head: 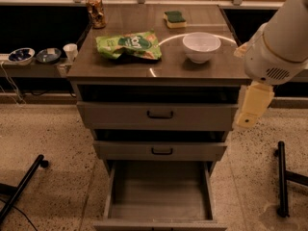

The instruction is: Place green rice chip bag into bottom drawer

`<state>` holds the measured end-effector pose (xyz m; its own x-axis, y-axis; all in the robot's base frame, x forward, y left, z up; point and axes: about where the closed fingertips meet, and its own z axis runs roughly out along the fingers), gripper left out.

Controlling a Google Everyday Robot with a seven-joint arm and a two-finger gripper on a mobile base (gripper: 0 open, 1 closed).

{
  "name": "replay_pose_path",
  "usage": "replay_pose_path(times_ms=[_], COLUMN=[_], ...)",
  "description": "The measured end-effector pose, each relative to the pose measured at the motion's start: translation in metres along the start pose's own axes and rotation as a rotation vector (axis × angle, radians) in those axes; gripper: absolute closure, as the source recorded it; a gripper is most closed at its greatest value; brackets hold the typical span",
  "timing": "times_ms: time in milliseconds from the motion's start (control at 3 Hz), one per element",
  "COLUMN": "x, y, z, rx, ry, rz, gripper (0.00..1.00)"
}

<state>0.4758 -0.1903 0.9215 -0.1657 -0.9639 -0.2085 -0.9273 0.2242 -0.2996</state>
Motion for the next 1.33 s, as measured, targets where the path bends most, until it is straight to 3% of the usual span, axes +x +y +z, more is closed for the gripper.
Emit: replay_pose_path(times_ms=[667,1000,1333], x=[-0.005,-0.037,-0.075], y=[-0.002,-0.028,-0.054], z=[0.0,0.036,0.084], rx=[0.002,0.0,0.041], ry=[-0.04,-0.101,-0.17], rz=[-0.011,-0.032,-0.052], gripper=[0.0,0.0,0.0])
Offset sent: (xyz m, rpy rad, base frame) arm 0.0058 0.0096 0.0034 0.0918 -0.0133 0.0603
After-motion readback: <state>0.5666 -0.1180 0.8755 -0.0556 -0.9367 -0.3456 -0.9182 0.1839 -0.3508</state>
